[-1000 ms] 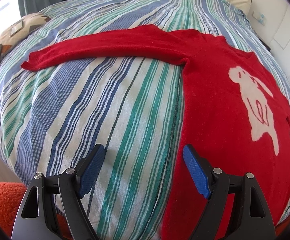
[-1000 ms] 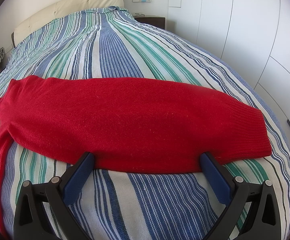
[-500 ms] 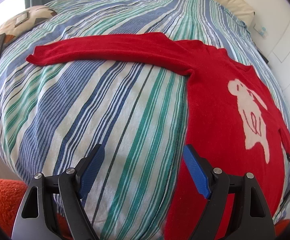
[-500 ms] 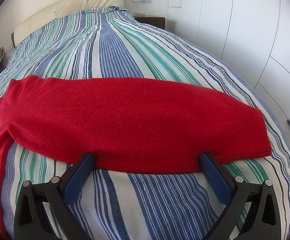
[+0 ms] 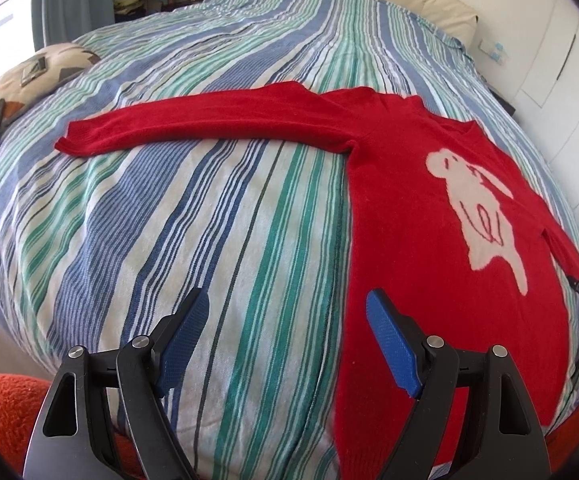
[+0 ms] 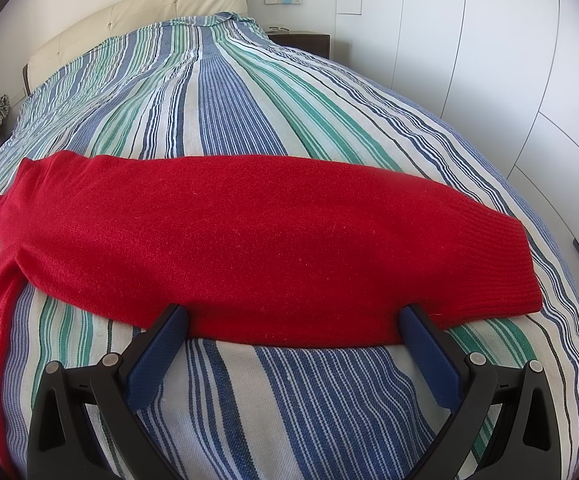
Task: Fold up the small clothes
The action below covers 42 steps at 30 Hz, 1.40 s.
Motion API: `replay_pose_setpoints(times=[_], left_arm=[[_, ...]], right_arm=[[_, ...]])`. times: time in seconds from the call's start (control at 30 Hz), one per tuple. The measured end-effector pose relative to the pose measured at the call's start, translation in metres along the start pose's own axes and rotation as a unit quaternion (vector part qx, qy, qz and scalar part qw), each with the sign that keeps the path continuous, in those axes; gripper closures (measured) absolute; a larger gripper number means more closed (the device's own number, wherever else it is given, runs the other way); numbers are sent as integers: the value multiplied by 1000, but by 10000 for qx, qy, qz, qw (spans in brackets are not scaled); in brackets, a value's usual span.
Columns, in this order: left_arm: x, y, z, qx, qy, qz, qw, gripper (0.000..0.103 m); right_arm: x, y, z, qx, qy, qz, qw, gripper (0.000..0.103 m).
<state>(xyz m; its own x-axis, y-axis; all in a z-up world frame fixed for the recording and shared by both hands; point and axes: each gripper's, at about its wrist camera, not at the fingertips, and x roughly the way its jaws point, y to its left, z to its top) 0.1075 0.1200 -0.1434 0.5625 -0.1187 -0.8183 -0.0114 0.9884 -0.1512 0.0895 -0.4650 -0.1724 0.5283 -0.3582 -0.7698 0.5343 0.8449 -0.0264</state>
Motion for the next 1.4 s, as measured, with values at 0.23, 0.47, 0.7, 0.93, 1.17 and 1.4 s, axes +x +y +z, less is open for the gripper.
replay_pose_setpoints(times=[0.23, 0.47, 0.7, 0.93, 1.17, 1.4], left_arm=[[-6, 2, -2, 118, -104, 444, 9989, 20], [2, -9, -2, 190, 31, 726, 9972, 20], [1, -17, -4, 353, 11, 820, 9960, 20], [-1, -7, 2, 211, -64, 718, 9972, 20], [2, -7, 4, 131, -58, 803, 9967, 20], [6, -4, 0, 184, 18, 980, 9950, 20]], right_arm=[[0, -1, -1, 5, -14, 1, 10000, 0], [0, -2, -2, -4, -15, -13, 10000, 0], [-19, -33, 9, 448, 164, 1189, 9918, 0], [-59, -174, -16, 3808, -112, 3241, 8659, 1], [-14, -191, -14, 4435, 685, 2949, 8436, 22], [22, -194, -3, 4312, 798, 2236, 8705, 99]])
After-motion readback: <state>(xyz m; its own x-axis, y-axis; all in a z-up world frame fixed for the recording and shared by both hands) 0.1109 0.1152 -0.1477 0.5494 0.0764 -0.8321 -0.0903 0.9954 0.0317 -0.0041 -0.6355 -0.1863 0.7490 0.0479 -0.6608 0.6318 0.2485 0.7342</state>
